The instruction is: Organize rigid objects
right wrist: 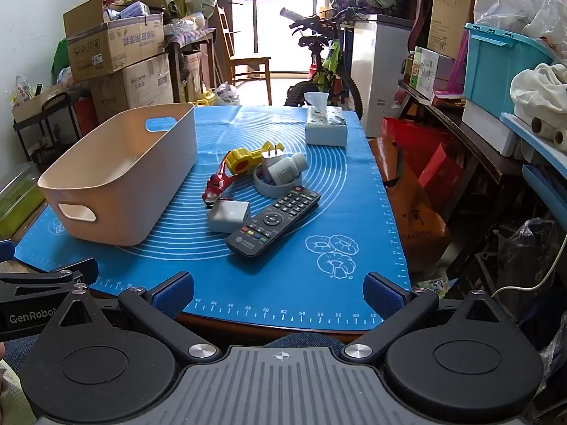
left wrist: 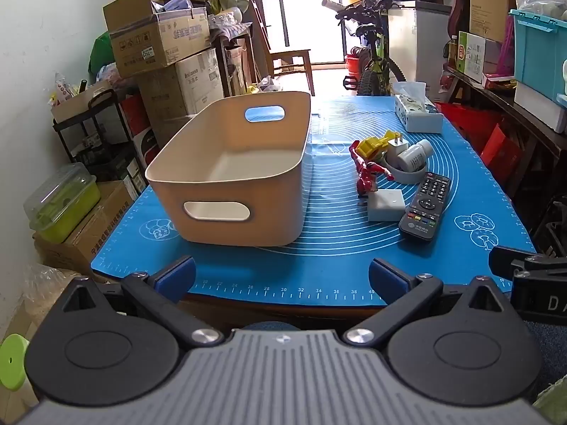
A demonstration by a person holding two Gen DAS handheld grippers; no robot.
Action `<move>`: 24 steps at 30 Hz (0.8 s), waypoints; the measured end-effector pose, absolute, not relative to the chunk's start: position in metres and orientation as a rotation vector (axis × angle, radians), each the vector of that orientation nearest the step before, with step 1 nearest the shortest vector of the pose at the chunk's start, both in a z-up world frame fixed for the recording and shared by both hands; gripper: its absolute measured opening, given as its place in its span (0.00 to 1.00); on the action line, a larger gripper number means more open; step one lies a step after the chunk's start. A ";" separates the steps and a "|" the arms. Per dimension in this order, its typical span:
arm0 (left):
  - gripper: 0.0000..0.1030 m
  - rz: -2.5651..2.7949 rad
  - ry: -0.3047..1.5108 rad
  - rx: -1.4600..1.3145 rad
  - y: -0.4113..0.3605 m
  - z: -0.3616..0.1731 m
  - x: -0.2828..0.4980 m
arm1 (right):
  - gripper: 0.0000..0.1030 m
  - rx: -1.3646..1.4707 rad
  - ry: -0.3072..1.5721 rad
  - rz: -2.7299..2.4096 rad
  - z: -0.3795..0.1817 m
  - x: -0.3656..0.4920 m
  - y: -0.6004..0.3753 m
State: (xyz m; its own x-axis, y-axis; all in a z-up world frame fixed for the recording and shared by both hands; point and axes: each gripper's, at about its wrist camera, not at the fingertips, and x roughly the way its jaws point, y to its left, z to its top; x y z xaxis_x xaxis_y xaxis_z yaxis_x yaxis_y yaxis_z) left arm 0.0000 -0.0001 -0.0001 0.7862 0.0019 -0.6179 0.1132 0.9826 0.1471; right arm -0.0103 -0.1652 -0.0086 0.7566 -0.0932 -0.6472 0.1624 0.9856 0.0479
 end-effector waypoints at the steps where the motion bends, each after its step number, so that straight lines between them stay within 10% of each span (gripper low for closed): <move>1: 1.00 -0.060 0.665 0.180 0.000 0.000 0.000 | 0.98 0.102 0.702 -0.140 -0.009 -0.010 -0.165; 24: 1.00 -0.062 0.660 0.174 -0.002 0.003 -0.002 | 0.98 0.099 0.705 -0.141 -0.008 -0.010 -0.165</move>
State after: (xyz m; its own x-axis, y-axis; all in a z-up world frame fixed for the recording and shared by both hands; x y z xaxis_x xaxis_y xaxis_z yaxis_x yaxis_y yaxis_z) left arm -0.0020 -0.0015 0.0028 0.7886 -0.0021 -0.6149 0.1124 0.9836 0.1408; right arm -0.0103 -0.1651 -0.0083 0.7526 -0.0959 -0.6514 0.1628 0.9857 0.0430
